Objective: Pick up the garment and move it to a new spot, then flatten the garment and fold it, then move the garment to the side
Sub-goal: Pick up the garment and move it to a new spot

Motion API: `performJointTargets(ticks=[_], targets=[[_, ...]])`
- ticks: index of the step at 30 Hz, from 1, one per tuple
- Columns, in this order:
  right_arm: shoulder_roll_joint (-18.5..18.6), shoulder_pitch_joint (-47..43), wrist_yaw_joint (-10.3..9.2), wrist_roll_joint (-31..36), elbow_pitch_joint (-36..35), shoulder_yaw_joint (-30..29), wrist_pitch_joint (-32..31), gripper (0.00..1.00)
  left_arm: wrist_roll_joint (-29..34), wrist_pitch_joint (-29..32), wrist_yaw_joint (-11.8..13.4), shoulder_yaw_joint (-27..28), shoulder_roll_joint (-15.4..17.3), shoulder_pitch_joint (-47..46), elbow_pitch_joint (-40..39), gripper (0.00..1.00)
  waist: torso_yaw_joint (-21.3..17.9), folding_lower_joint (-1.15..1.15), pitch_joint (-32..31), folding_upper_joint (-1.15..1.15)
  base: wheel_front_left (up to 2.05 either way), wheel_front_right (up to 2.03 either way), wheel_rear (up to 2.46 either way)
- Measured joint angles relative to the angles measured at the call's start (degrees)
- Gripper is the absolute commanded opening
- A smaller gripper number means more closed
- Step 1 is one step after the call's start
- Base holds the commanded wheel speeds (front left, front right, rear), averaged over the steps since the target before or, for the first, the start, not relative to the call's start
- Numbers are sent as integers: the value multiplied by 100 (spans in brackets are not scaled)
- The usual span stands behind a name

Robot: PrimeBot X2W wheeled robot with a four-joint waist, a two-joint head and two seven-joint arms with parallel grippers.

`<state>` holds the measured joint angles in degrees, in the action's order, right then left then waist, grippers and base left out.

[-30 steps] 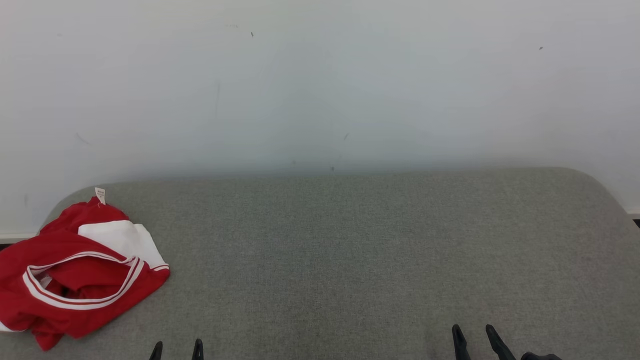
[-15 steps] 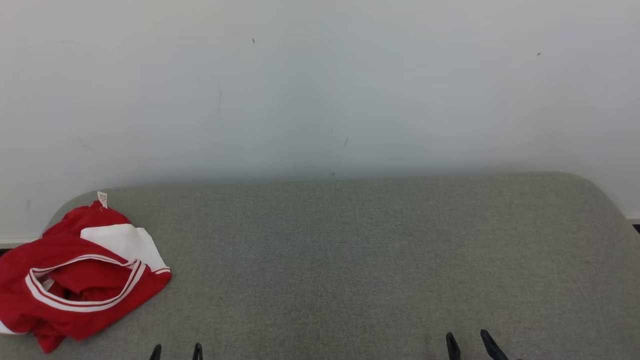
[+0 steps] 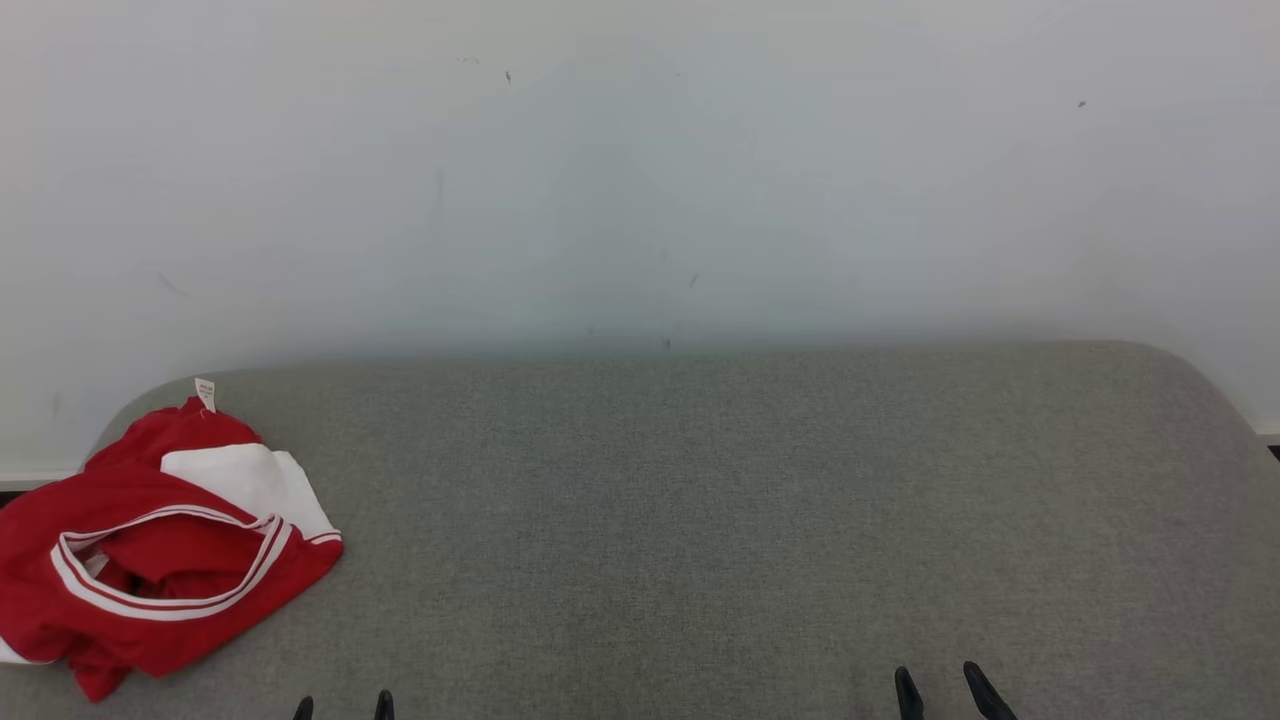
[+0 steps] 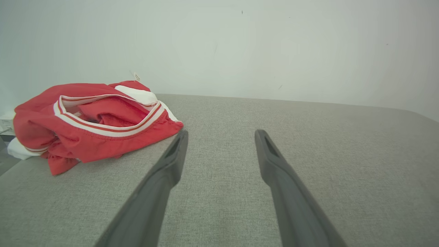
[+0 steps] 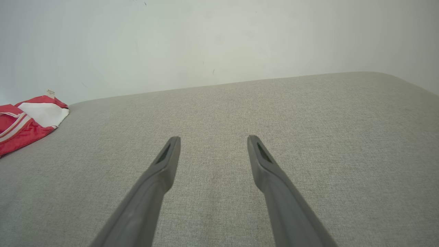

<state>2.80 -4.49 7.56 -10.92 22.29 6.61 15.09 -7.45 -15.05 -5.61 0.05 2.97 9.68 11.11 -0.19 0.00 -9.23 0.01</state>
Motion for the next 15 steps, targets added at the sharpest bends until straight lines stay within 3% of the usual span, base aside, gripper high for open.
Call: performJointTargets(ticks=[15], targets=[[2, -74, 0, -70, -58, -127, 3, 100, -420, 1, 16, -5, -5, -33, 10, 100, 422, 0, 121, 0, 0, 0, 0]])
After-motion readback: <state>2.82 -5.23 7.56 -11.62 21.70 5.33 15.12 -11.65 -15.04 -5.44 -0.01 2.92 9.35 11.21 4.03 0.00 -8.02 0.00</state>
